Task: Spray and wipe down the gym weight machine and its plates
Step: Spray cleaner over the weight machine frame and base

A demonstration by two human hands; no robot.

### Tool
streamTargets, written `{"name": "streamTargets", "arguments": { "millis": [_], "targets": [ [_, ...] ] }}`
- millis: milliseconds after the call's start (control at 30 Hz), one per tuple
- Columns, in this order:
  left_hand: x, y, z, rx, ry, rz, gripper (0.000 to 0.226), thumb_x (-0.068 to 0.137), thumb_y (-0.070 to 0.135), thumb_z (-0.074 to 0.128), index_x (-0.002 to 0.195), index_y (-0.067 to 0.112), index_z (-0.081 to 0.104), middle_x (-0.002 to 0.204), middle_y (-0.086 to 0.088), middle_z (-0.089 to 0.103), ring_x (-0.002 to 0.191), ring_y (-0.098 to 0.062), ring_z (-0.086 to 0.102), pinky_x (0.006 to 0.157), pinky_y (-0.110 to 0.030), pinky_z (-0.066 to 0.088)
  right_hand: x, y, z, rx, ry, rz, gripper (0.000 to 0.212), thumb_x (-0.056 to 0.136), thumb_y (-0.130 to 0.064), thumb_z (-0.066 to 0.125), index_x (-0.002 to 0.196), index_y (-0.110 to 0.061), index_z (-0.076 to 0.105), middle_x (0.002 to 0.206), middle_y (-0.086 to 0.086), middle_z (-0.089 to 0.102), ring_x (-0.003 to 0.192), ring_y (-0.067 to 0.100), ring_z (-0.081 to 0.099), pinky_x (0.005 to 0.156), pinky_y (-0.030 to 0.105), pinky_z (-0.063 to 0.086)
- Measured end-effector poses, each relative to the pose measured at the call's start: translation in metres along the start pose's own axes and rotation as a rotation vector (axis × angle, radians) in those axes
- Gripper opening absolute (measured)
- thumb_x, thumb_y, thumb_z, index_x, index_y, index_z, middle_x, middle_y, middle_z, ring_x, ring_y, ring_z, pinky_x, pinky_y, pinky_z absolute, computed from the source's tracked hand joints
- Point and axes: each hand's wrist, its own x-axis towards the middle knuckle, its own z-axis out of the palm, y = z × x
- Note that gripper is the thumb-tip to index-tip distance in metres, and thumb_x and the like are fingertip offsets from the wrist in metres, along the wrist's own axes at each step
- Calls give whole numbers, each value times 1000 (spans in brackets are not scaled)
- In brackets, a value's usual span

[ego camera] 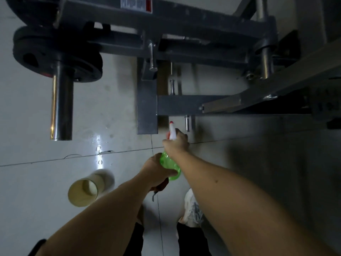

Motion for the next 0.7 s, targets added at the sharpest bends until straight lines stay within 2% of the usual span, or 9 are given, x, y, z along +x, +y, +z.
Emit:
{"name": "streamTargets", "arguments": {
  "millis": [67,233,300,367,467,500,567,633,700],
  "targets": [
    [4,-28,-5,41,0,-32,72,66,46,91,126,27,57,108,5,65,101,-18,63,92,-38,56,-7,8,31,-19,-21,3,16,88,-19,67,102,-27,62,109,5,54,100,28,56,84,35,52],
    [12,-62,-11,54,20,-41,70,69,42,91,129,27,57,103,8,64,98,-15,61,91,-35,54,-10,12,70,-31,9,-17,2,91,-21,61,91,-23,62,101,6,65,93,27,58,76,28,44],
    [15,-60,-13,53,30,-21,80,69,42,91,137,28,52,111,7,64,104,-17,60,93,-35,53,-8,15,65,62,35,35,9,89,-18,66,96,-23,64,106,5,63,95,27,60,70,24,40],
    [16,-49,-12,85,12,-1,88,69,41,91,144,30,47,115,6,61,107,-18,57,91,-32,50,-7,19,50,144,81,93,20,88,-16,68,105,-25,66,109,5,60,99,27,61,68,22,43],
    [16,-20,-2,145,-26,52,96,67,42,91,150,33,44,119,4,61,108,-19,59,94,-35,53,-4,22,13,140,155,74,37,92,-12,60,127,-23,61,92,-2,56,92,22,57,71,20,38],
    [15,-9,2,161,-37,70,95,68,41,90,150,33,43,118,4,61,107,-19,59,94,-35,54,-6,22,-1,150,193,81,35,93,-12,59,127,-22,61,89,-3,52,92,23,56,69,20,36],
    [9,12,7,188,-49,97,92,69,40,90,148,35,43,112,6,59,104,-18,59,93,-35,54,-12,20,-25,218,243,126,29,93,-14,59,121,-24,60,100,0,53,98,26,55,64,20,32],
    [0,32,9,218,-59,136,90,69,38,90,147,36,44,107,8,59,99,-16,59,89,-33,53,-22,16,-50,252,270,150,35,94,-16,59,127,-25,57,116,5,52,98,23,49,57,16,27],
    [-14,53,10,238,-69,183,85,69,36,90,143,36,48,96,14,56,89,-10,56,79,-27,48,-34,8,-77,315,295,167,33,95,-16,58,127,-25,57,119,6,54,100,23,51,62,15,31]
  ]
}}
